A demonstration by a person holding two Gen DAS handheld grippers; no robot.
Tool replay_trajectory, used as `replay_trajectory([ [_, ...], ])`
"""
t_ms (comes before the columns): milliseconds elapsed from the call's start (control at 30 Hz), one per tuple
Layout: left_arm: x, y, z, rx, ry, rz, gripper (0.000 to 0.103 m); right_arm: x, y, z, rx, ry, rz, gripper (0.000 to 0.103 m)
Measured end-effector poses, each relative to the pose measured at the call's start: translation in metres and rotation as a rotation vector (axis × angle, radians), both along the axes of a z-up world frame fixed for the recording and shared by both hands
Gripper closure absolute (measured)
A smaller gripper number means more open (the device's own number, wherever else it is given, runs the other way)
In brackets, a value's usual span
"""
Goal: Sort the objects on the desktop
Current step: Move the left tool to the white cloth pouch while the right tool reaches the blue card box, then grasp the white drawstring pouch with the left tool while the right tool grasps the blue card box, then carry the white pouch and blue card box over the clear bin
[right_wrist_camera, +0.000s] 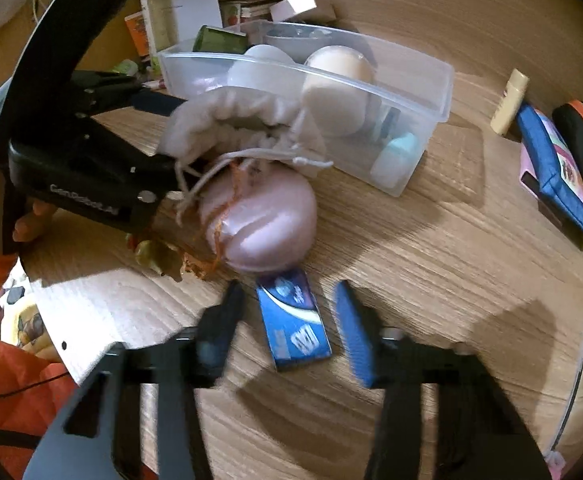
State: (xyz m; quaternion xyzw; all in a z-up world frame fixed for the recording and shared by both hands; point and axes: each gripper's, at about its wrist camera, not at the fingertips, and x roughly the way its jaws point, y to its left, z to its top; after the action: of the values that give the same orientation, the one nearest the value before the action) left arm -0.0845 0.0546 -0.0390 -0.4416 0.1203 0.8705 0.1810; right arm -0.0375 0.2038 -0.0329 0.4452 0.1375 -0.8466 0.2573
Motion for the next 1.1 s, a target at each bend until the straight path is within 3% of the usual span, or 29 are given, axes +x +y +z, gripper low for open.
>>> replay_trajectory([
  [67,-0.003,0.003,0.002,0.030,0.005,-0.002,0.018,-0.001,0.004,0.001,-0.006,-0.005,-0.011,0.078],
  [133,-0.008,0.008,0.002,0.056,-0.017,-0.014,0.043,-0.001,0.008,0.001,-0.017,-0.005,-0.022,0.078],
  [200,-0.012,0.010,-0.003,0.090,-0.061,-0.032,0.059,0.000,0.013,0.001,-0.021,-0.001,-0.040,0.078],
  [333,-0.010,0.006,-0.002,0.100,-0.038,-0.016,0.067,0.000,0.024,0.004,-0.041,0.010,-0.088,0.078],
  [667,0.003,-0.023,0.017,0.137,0.031,0.056,0.075,-0.006,0.038,0.040,-0.121,0.073,-0.152,0.078],
  [1100,0.032,-0.060,0.088,0.259,0.228,0.124,0.077,-0.024,0.034,0.080,-0.286,0.120,-0.148,0.078],
])
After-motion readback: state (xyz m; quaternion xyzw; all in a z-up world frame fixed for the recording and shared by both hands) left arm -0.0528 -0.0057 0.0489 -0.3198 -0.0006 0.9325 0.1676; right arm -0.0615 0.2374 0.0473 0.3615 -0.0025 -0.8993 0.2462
